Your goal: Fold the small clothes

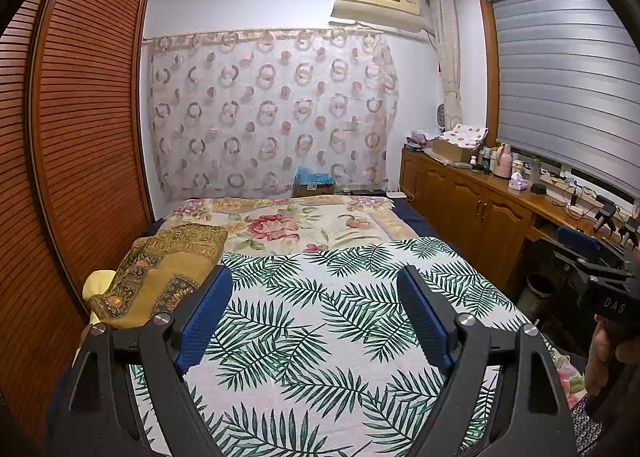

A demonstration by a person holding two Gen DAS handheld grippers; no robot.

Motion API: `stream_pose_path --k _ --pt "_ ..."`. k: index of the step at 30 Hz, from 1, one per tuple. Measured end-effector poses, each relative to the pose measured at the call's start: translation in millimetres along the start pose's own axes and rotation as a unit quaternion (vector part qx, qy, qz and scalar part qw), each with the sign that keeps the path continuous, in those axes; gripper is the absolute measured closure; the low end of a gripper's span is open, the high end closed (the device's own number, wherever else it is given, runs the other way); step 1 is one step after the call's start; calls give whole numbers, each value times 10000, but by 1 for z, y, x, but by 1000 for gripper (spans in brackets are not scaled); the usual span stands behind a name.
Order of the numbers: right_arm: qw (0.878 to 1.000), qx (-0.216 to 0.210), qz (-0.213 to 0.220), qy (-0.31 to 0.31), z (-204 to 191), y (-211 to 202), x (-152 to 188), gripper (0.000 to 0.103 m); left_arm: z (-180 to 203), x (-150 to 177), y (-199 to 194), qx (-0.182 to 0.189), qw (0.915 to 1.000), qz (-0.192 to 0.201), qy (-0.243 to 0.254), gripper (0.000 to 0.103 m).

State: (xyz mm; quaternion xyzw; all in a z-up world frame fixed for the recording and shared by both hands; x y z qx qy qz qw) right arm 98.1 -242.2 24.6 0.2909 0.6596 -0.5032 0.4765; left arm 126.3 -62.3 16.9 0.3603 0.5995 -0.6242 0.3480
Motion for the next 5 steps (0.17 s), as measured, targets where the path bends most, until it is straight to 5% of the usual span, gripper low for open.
stream_pose_path --k 5 --pt "10000 -12 -5 9 0 0 0 18 0 0 0 0 10000 -1 -1 18"
Point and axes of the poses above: each gripper's, at about its wrist camera, not at the fingertips, and y roughly the way its jaws point, z to its right, x to its underside, the point moved 5 cm from there along y, roughly the way its jaws point, and after that the axes turned 9 degrees about -z, right-handed, at the moved point
